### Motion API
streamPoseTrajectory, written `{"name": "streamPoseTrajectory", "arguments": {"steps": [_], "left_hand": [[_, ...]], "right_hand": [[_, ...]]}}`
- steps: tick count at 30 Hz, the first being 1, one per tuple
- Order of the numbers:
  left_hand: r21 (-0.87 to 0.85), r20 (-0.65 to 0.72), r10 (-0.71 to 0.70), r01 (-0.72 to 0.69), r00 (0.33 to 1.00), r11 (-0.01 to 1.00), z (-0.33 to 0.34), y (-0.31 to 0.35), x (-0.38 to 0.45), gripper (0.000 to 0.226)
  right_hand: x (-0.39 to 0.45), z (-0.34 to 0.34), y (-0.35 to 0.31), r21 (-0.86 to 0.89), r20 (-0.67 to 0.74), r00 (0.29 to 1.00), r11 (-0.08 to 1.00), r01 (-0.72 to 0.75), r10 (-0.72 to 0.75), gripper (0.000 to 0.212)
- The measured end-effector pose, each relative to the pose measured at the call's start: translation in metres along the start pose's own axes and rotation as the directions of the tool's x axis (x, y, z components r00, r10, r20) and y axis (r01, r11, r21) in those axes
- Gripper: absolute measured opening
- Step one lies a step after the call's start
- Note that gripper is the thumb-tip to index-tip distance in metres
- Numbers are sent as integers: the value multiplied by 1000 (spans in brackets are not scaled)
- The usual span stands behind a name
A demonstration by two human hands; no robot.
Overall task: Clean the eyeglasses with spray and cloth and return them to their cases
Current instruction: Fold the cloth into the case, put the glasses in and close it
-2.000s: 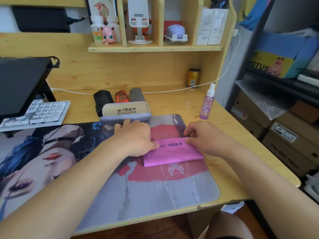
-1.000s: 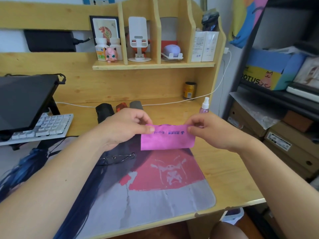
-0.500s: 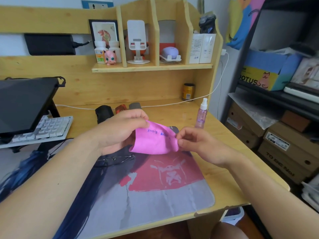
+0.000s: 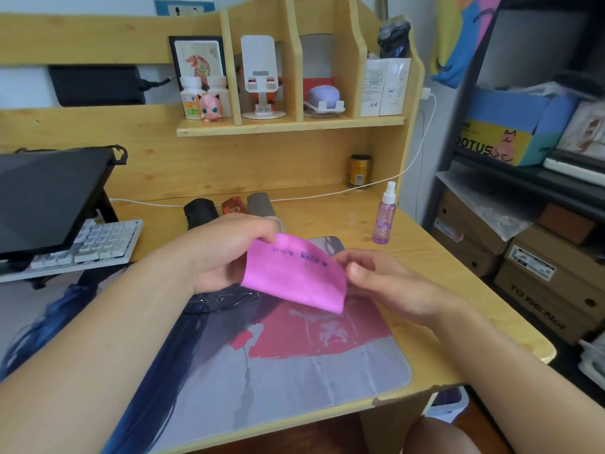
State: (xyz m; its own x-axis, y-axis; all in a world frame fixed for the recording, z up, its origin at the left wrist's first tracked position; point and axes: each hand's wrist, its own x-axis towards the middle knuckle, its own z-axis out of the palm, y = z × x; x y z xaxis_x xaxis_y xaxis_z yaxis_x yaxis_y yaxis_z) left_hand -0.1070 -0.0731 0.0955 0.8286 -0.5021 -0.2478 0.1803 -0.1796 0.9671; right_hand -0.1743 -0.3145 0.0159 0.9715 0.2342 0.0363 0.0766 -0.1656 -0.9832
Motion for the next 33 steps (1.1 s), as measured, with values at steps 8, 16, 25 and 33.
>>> {"name": "streamPoseTrajectory", "arguments": {"steps": [8, 16, 25, 33], "left_hand": [[261, -38, 130, -115, 991, 958, 16, -15, 5, 29], [596, 101, 467, -429, 879, 679, 16, -19, -6, 49], [505, -34, 479, -399, 877, 765, 13, -26, -2, 41], [393, -73, 385, -328, 920, 859, 12, -26, 0, 13]], "right_hand": [[-5, -1, -8, -239, -384, 915, 971, 30, -123, 28], [-14, -10, -26, -265, -515, 812, 952, 156, -276, 6], [-14, -9, -28, -349, -556, 774, 930, 113, -302, 6], [-19, -12, -32, -387, -548, 790, 921, 50, -273, 8]]}}
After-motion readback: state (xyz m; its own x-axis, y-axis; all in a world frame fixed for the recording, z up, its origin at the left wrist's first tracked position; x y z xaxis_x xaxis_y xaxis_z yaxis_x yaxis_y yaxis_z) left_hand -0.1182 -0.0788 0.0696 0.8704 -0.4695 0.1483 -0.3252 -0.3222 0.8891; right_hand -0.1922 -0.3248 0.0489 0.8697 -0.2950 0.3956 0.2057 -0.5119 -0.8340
